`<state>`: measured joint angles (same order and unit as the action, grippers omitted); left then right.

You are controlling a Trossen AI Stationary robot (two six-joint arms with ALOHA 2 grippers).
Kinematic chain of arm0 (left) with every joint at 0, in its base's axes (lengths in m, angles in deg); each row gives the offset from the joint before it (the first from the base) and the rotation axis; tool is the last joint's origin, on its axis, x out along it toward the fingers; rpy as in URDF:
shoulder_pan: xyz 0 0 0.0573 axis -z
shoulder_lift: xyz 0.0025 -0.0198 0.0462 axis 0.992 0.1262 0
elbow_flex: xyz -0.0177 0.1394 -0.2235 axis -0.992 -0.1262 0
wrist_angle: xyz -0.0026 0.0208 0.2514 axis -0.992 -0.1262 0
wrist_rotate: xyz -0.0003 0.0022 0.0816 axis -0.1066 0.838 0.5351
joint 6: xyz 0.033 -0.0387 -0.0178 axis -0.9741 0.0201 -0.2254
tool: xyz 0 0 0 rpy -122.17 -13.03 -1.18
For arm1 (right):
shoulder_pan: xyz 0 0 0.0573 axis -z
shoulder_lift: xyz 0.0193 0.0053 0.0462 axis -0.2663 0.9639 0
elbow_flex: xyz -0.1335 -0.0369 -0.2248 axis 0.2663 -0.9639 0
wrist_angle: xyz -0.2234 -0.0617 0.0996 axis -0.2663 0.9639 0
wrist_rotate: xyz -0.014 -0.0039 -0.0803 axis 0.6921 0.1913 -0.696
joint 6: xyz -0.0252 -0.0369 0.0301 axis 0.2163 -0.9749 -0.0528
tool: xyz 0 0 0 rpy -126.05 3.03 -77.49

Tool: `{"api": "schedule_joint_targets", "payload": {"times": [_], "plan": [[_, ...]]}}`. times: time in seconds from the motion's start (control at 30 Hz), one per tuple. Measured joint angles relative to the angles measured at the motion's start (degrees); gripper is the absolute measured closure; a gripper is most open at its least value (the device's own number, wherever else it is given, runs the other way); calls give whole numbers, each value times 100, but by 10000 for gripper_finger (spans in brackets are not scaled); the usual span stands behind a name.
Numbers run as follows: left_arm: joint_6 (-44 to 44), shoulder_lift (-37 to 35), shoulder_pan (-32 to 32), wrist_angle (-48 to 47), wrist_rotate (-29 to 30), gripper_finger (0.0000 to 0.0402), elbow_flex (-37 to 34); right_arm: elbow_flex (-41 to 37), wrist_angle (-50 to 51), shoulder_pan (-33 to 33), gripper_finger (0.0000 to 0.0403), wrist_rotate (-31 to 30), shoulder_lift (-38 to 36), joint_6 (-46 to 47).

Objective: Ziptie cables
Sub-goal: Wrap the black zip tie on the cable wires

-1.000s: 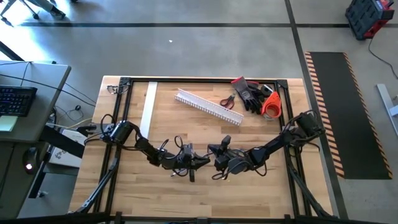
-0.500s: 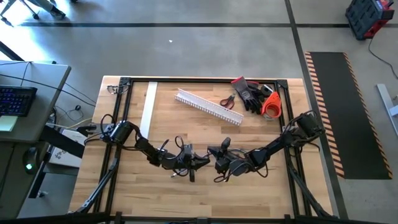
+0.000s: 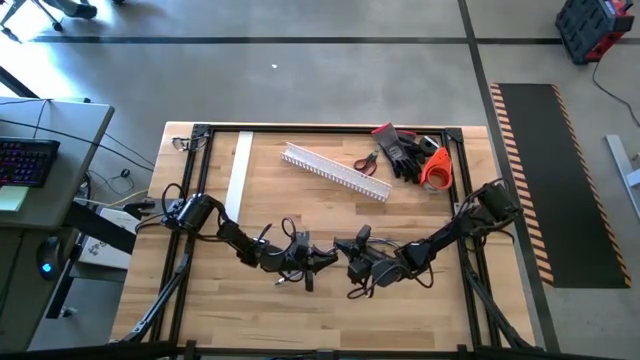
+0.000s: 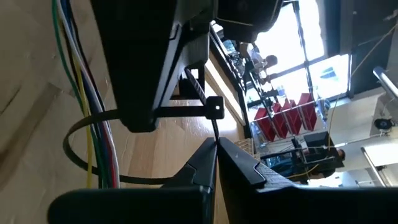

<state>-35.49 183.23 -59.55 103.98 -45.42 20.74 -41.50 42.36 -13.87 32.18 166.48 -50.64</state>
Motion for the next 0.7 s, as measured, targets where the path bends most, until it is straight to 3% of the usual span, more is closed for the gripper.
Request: {"api": "schedule_joint_targets", "payload": {"times": [0.7], "plan": [[-157, 7, 101, 22, -151, 402, 0, -24, 71, 180, 403, 114, 0, 27]]}}
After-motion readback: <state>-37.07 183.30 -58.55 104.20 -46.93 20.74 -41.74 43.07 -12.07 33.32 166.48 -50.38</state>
